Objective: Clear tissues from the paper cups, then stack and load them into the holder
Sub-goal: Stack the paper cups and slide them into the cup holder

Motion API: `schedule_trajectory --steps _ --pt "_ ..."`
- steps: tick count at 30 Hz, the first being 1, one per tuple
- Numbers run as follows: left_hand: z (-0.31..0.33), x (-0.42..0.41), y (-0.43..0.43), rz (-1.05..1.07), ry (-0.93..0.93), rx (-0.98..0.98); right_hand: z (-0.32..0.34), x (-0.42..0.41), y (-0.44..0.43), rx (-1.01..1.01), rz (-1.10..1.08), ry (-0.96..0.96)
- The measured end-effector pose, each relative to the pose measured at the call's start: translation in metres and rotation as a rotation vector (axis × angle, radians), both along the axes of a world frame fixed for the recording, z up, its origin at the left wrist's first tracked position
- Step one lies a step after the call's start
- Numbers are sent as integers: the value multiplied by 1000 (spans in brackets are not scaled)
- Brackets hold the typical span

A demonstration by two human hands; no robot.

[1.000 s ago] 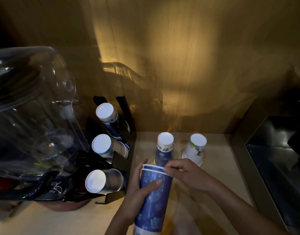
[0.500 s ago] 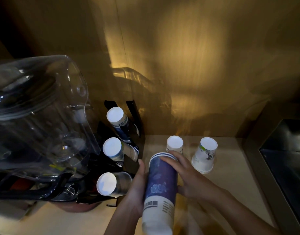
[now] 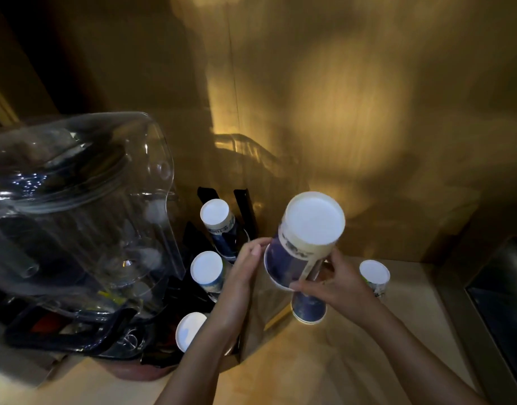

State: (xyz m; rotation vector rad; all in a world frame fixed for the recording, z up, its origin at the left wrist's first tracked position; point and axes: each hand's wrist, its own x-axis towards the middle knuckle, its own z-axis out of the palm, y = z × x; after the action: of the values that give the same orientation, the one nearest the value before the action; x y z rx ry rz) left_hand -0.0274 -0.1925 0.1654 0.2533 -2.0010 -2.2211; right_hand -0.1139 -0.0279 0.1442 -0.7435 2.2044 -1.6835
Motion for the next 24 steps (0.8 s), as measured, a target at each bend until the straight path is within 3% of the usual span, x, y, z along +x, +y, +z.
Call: schedule_trajectory --steps 3,8,15,24 --pt "10 -2 -14 25 74 -133 15 -1 -13 -66 23 -5" --pt "38 -11 -38 156 179 -171 36 -13 -47 -61 51 55" --pt "73 -20 -77 279 224 -250 76 -49 -105 67 132 246" --pt "59 -32 -103 371 132 -174 61 -79 -154 225 202 274"
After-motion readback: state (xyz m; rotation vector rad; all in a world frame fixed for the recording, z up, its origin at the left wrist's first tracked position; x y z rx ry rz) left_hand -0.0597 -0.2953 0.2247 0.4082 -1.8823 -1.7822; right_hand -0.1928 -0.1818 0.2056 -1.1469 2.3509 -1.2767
